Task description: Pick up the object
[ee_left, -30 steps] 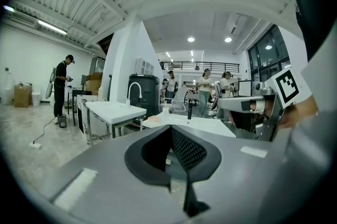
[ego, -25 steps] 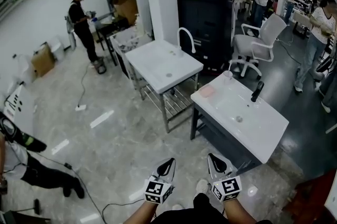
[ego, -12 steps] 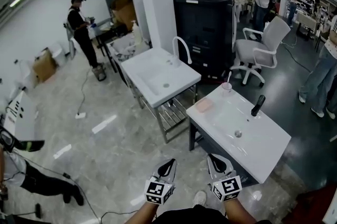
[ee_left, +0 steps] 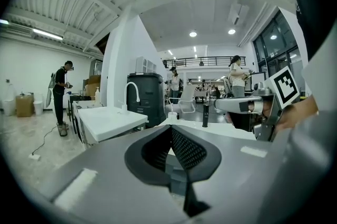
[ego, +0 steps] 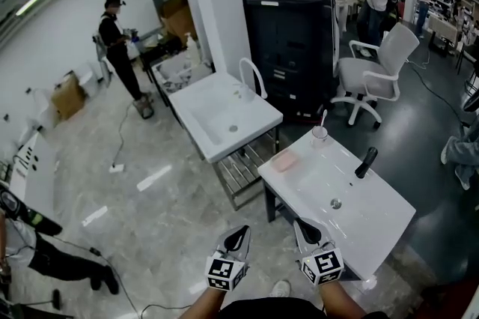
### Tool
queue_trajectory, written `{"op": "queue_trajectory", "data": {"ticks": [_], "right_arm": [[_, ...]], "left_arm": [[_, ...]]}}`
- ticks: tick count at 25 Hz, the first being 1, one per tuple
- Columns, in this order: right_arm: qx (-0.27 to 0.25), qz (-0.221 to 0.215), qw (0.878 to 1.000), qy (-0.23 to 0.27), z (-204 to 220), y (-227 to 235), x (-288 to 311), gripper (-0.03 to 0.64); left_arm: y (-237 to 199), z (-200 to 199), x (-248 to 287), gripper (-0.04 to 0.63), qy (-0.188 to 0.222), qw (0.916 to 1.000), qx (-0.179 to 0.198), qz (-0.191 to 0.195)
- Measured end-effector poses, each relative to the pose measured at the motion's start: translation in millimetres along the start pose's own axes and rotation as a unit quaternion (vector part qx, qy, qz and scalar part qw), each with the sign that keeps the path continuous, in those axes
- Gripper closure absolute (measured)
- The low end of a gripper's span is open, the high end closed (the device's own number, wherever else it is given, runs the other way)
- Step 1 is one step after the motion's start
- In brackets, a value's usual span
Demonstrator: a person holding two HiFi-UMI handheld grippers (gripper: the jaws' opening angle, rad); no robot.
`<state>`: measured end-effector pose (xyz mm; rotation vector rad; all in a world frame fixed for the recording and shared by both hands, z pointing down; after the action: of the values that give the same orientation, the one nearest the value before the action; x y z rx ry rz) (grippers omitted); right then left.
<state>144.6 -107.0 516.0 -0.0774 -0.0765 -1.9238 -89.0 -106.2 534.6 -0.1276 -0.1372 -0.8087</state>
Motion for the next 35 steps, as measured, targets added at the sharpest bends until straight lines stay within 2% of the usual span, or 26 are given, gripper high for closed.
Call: {"op": "queue_trajectory", "data": {"ticks": [6, 10, 18, 26, 31, 35], "right_arm": [[-0.001, -0.004, 1.000, -0.009, -2.6, 21.5, 5.9, 0.614], [0.002, -0.001, 1.000, -0.010, -2.1, 33.5, 6.2, 0.614], [0.003, 0.018, 1.000, -0.016, 2.6, 49.5, 12.1, 0.614], [0.005, 0.029, 0.999, -0.025, 4.9, 53.6, 47.7, 0.614], [0.014, 0.047, 0.999, -0.014, -8.7, 60.7, 89.4, 0.614], [0.002, 0.057, 0.998, -0.004, -21.4, 61.1, 119.5, 0.614]], "left_arm": [[9.3, 1.0, 14.8, 0.577, 0.001, 0.9998, -0.020, 0.000], [10.6, -1.5, 27.4, 0.577, -0.006, 0.9999, -0.011, -0.003], [4.3, -3.8, 53.5, 0.577, -0.013, 0.9996, -0.015, 0.020], [-27.9, -6.3, 82.2, 0.577, -0.014, 0.9991, -0.015, 0.037], [-63.0, -13.3, 100.6, 0.577, -0.014, 0.9990, -0.015, 0.040], [-94.3, -25.3, 117.9, 0.577, -0.014, 0.9986, -0.010, 0.050]]}}
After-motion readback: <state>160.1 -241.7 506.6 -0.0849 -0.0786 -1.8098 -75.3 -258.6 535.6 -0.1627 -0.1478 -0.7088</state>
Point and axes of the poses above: the fingertips, and each gripper's own axes: x forward along the fingers, y to its right, z out of its underside, the point moved 9 cm from there along -x, backward along the fingers, and after that the axes turned 11 degrees about z, right-handed, at the moved point
